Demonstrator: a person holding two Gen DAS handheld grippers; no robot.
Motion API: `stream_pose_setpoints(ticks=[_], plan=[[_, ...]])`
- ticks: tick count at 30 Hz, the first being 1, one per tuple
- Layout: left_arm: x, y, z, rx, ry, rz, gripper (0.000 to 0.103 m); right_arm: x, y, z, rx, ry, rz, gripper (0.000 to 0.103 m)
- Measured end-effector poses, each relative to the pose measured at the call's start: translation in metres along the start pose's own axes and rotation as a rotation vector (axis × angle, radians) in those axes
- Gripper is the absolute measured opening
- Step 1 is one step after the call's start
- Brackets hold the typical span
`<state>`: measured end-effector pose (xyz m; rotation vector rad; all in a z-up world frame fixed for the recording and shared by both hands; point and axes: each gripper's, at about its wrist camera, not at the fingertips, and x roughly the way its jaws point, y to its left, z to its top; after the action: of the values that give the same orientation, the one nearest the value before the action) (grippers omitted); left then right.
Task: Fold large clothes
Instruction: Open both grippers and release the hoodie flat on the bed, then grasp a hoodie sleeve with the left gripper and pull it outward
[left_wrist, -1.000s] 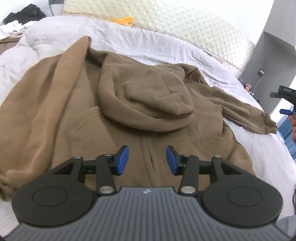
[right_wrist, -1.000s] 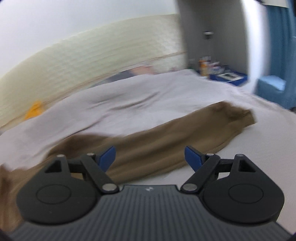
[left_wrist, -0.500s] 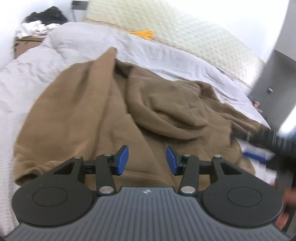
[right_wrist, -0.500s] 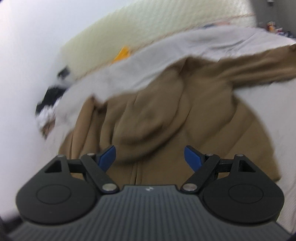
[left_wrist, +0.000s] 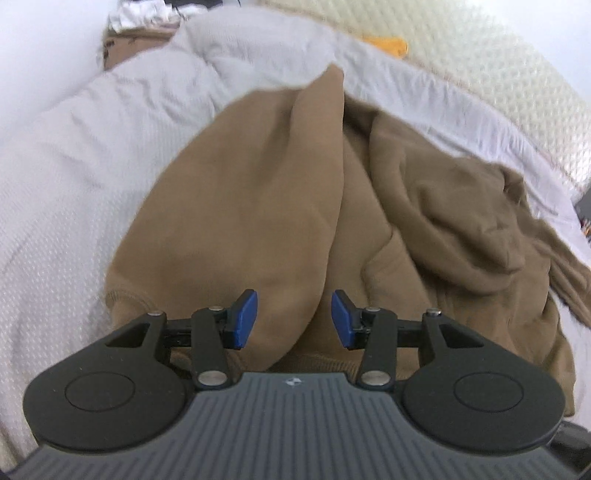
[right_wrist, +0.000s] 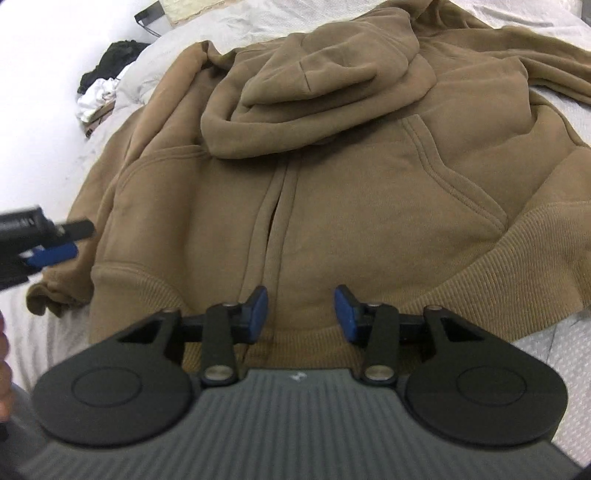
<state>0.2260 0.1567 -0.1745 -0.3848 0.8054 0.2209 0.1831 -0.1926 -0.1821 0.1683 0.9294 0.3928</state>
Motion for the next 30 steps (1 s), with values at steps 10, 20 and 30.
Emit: stream_pose_setpoints(ticks=[10, 20, 30], plan=[[0.017, -0.026, -0.016, 0.178, 0.012, 0.151, 0.051, 0.002, -0.005, 0.004, 0.02, -0.01, 0.034, 0.043], [0.021, -0.006, 0.023, 0.227, 0.051, 0.164, 0.008, 0.001, -0.001, 0.002, -0.042, -0.045, 0.018, 0.043], [-0.029, 0.061, 0.157, 0.136, -0.121, 0.187, 0.007, -0.006, -0.006, 0.005, -0.043, -0.116, 0.067, 0.043]])
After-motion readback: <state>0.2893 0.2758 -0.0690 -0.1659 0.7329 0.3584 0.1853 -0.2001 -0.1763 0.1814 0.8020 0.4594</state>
